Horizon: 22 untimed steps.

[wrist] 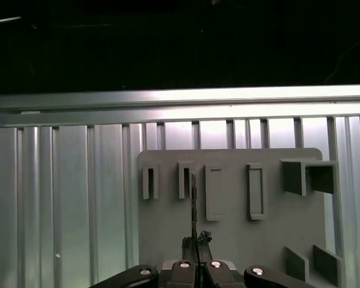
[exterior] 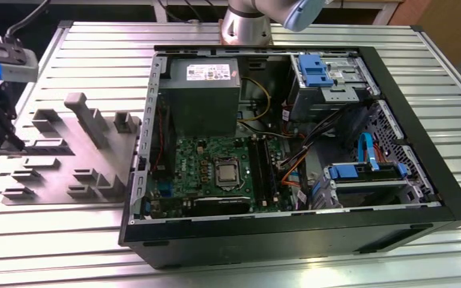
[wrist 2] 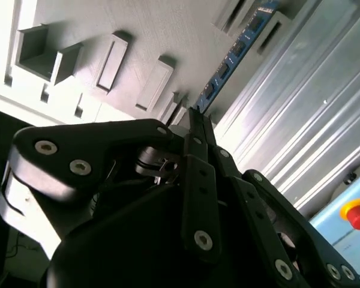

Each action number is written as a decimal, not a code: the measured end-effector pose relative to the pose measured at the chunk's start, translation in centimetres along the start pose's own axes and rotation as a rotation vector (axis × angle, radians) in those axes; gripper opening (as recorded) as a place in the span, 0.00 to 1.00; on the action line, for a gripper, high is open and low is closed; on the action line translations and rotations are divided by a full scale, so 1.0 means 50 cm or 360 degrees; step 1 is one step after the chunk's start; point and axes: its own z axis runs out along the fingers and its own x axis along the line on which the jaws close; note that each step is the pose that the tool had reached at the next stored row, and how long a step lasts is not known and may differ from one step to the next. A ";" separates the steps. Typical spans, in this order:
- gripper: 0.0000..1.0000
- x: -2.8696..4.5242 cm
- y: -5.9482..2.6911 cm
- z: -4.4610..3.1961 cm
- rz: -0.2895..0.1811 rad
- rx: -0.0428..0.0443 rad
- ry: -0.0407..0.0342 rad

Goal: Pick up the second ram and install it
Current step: 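Pick up the second ram and move it above second insertion slot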

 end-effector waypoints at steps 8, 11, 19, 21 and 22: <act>0.11 -0.001 0.002 -0.045 -0.0020 -0.0001 0.0001; 0.11 -0.002 0.002 -0.056 -0.0025 0.0000 0.0001; 0.11 -0.003 0.004 -0.091 -0.0038 0.0003 0.0001; 0.11 -0.003 0.004 -0.098 -0.0042 0.0004 0.0001; 0.11 -0.004 0.004 -0.102 -0.0042 0.0004 0.0001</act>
